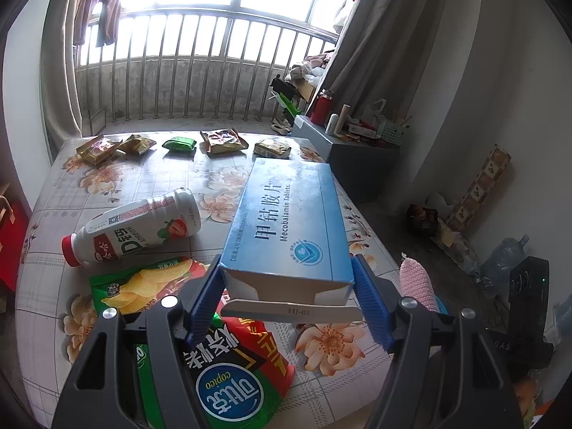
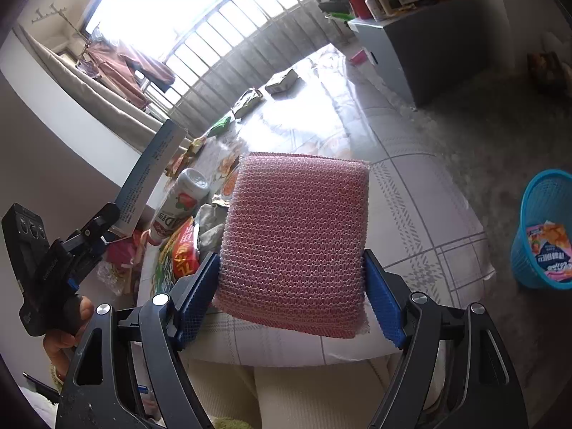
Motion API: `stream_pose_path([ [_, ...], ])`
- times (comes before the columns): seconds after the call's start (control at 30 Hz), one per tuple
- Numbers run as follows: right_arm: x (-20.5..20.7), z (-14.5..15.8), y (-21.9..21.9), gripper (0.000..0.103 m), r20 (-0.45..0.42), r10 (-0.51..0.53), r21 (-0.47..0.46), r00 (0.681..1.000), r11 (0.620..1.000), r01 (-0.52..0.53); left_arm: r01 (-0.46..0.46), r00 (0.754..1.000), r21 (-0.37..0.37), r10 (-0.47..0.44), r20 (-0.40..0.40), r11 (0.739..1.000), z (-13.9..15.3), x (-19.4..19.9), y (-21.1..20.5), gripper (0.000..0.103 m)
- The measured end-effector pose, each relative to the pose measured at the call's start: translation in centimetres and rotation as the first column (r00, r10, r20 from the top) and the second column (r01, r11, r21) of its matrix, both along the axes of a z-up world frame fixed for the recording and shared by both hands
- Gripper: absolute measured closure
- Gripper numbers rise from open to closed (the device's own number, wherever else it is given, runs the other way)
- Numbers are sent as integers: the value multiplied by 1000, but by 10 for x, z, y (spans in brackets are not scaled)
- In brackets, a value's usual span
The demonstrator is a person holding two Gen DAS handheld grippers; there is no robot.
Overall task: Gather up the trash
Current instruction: 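Lift the blue box with the left tool while the right tool lifts the pink sponge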
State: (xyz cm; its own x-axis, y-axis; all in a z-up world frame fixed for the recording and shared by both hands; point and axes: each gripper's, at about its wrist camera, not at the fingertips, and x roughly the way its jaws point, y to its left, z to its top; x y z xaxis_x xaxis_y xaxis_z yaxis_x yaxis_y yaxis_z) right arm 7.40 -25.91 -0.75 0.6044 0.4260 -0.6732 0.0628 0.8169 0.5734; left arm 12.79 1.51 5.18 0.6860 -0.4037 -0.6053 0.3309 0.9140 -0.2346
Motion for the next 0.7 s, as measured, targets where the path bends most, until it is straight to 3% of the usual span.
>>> stream_pose_path([
  [0.7,-6,6,-13,30,32,-18,23,999,1000,17,34,999,7,-35,13,999,6,-7,-14,35],
])
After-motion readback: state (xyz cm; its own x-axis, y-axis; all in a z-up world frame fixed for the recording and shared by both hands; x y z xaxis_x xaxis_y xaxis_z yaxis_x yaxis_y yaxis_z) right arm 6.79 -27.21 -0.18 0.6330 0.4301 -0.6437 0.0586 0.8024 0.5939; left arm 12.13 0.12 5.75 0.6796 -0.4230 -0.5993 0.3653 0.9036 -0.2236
